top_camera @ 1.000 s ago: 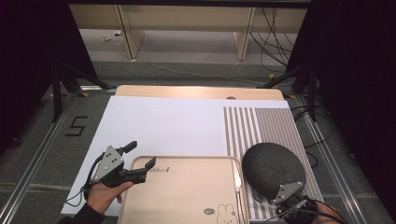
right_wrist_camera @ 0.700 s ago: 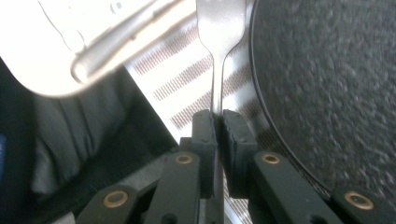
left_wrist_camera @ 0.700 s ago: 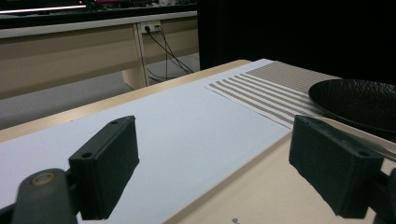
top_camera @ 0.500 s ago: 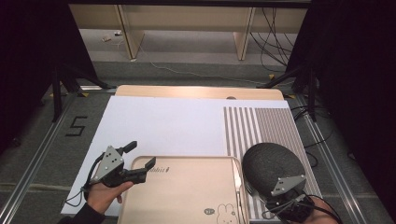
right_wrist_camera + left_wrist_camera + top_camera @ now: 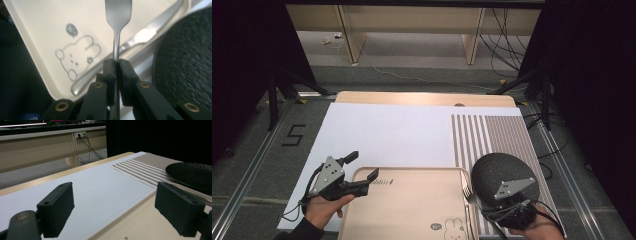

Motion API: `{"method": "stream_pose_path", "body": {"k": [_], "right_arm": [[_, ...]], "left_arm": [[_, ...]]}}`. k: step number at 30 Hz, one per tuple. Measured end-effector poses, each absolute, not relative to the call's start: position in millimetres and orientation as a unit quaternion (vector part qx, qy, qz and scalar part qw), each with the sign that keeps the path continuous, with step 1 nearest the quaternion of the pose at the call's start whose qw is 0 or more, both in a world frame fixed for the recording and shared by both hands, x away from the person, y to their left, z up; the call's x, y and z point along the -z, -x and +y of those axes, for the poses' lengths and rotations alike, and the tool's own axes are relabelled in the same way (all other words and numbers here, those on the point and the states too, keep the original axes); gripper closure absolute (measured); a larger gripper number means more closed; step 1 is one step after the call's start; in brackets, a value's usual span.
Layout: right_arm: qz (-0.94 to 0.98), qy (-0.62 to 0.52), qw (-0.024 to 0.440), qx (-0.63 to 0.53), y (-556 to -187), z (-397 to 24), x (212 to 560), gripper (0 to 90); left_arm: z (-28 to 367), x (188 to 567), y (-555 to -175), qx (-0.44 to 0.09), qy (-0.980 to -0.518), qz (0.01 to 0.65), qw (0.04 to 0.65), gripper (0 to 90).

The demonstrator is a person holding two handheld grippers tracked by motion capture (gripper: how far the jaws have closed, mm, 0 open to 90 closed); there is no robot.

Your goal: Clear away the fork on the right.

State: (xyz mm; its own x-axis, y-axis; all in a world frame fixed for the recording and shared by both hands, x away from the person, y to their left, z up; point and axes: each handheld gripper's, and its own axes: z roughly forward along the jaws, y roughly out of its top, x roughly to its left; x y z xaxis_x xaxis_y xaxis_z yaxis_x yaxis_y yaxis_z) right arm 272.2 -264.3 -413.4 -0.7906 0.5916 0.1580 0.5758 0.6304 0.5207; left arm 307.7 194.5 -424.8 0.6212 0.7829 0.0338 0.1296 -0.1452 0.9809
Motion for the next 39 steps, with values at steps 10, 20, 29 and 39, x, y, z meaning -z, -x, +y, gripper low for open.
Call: {"method": "stream_pose_path", "body": {"k": [10,20,29,39], "right_arm": [[0.895,-0.319,-0.015,-0.312,-281.5,-243.0,409.0,84.9],[0.886,-0.319,-0.044,-0.333,-289.1,-220.6,408.1,84.9],[0.884,-0.323,-0.059,-0.333,-294.1,-202.9,412.2,84.9],[0.884,-0.32,-0.072,-0.333,-296.9,-184.2,414.4,84.9]], "left_arm": [[194.9,424.7,-307.8,-0.289,-0.7,0.325,0.566,15.6],[195.3,424.6,-307.8,-0.29,-0.7,0.325,0.567,15.6],[195.2,424.5,-307.6,-0.29,-0.699,0.325,0.567,15.6],[195.2,424.4,-307.5,-0.29,-0.699,0.325,0.567,15.6]]}}
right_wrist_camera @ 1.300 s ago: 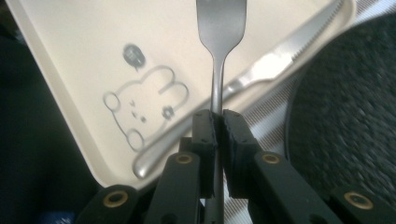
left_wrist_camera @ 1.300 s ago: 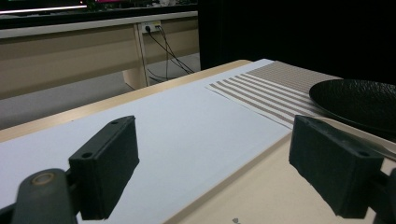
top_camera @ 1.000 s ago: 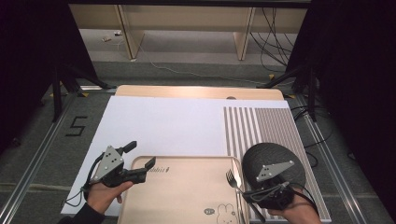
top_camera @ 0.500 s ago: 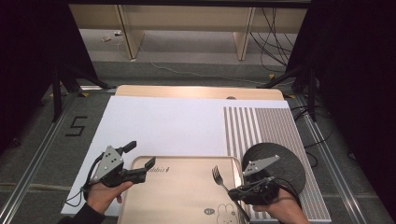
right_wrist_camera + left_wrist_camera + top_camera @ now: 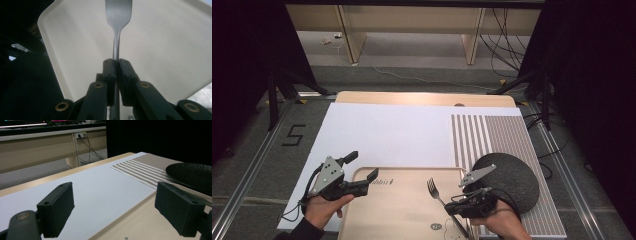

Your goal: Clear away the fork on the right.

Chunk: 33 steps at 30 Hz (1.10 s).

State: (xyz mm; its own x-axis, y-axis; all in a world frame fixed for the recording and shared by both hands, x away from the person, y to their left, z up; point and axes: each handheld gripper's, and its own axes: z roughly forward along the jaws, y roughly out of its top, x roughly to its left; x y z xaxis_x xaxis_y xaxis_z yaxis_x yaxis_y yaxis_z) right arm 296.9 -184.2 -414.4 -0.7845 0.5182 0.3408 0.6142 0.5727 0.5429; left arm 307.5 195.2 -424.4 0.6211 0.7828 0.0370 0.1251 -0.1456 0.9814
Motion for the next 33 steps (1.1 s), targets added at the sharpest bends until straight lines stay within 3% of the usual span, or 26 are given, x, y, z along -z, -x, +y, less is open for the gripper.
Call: {"method": "stream_pose_path", "body": {"k": [33], "right_arm": [[-0.896,0.338,0.097,0.271,-311.6,-165.0,442.2,84.8]], "left_arm": [[194.9,424.3,-306.8,-0.289,-0.699,0.324,0.568,15.7]]}}
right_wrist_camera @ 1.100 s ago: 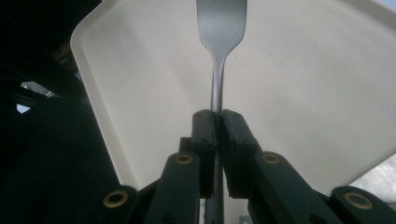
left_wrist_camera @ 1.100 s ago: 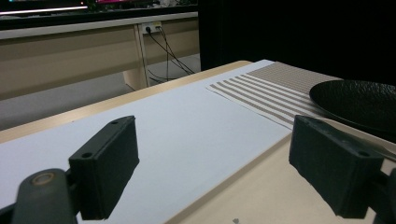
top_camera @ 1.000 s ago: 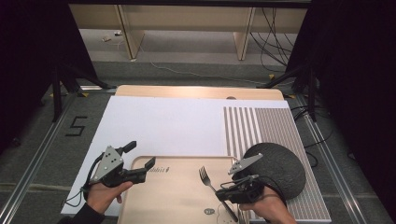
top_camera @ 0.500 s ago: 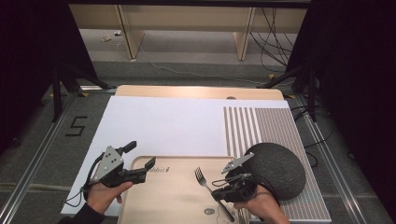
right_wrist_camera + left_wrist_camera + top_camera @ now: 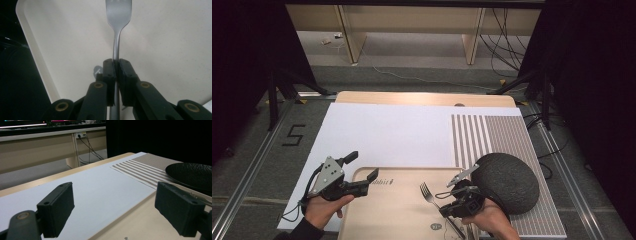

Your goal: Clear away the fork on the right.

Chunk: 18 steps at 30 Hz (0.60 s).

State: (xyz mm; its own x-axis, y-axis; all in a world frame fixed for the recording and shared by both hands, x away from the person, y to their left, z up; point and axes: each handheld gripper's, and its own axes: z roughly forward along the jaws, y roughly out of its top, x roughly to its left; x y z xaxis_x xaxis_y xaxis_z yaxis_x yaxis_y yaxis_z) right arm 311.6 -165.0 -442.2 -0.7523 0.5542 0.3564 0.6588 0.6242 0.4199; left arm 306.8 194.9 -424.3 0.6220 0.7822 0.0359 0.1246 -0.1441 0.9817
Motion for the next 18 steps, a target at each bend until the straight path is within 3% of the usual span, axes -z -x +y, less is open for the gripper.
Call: {"method": "stream_pose_path", "body": {"k": [18], "right_arm": [[-0.894,0.362,0.104,0.243,-317.6,-162.4,456.4,84.7]], "left_arm": [[194.7,424.7,-307.3,-0.289,-0.7,0.323,0.567,15.6]]}}
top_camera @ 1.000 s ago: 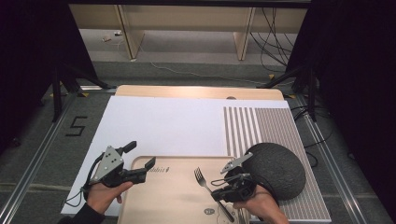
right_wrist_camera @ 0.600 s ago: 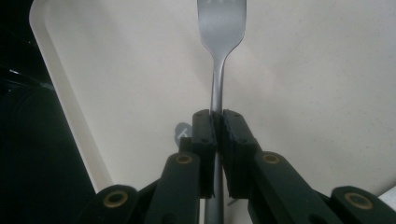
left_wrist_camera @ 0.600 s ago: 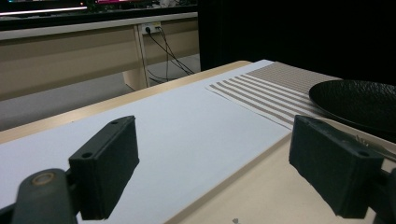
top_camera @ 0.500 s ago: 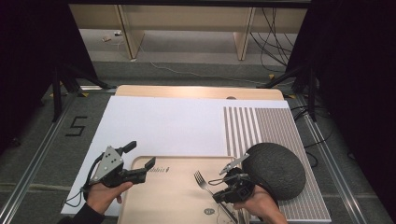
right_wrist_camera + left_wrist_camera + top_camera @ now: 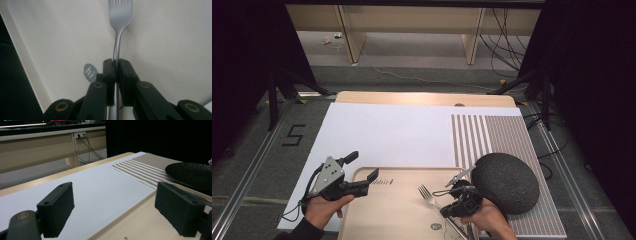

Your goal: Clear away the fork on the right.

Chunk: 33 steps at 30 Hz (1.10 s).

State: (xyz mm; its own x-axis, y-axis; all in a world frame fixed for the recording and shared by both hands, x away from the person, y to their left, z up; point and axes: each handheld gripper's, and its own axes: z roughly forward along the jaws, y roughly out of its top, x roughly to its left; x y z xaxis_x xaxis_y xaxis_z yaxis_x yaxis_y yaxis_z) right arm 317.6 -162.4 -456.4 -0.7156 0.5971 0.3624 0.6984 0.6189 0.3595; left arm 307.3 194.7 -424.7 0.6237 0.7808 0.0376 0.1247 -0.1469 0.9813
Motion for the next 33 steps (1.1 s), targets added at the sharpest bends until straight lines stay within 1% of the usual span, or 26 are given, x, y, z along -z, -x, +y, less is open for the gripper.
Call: {"method": "stream_pose_path", "body": {"k": [13,20,24,27,29,31,33], "right_arm": [[-0.896,0.37,0.103,0.225,-321.1,-157.3,463.1,84.1],[-0.899,0.369,0.094,0.217,-319.9,-155.0,463.3,82.7],[-0.903,0.363,0.083,0.216,-318.7,-154.2,461.5,74.7],[-0.9,0.361,0.068,0.234,-318.1,-153.6,457.0,66.0],[-0.9,0.354,0.06,0.248,-317.4,-152.5,453.9,61.9],[-0.901,0.344,0.055,0.26,-315.6,-149.9,451.9,59.0],[-0.904,0.331,0.047,0.267,-313.1,-145.9,451.1,59.1]], "left_arm": [[194.8,424.6,-307.2,-0.289,-0.7,0.323,0.568,15.6],[194.8,424.6,-307.2,-0.289,-0.7,0.323,0.568,15.6],[194.8,424.5,-307.0,-0.289,-0.7,0.323,0.568,15.6],[194.8,424.6,-307.2,-0.289,-0.7,0.323,0.568,15.6],[194.8,424.6,-307.3,-0.289,-0.7,0.323,0.568,15.6],[194.8,424.6,-307.2,-0.289,-0.7,0.323,0.567,15.6],[194.8,424.6,-307.2,-0.289,-0.7,0.323,0.567,15.6]]}}
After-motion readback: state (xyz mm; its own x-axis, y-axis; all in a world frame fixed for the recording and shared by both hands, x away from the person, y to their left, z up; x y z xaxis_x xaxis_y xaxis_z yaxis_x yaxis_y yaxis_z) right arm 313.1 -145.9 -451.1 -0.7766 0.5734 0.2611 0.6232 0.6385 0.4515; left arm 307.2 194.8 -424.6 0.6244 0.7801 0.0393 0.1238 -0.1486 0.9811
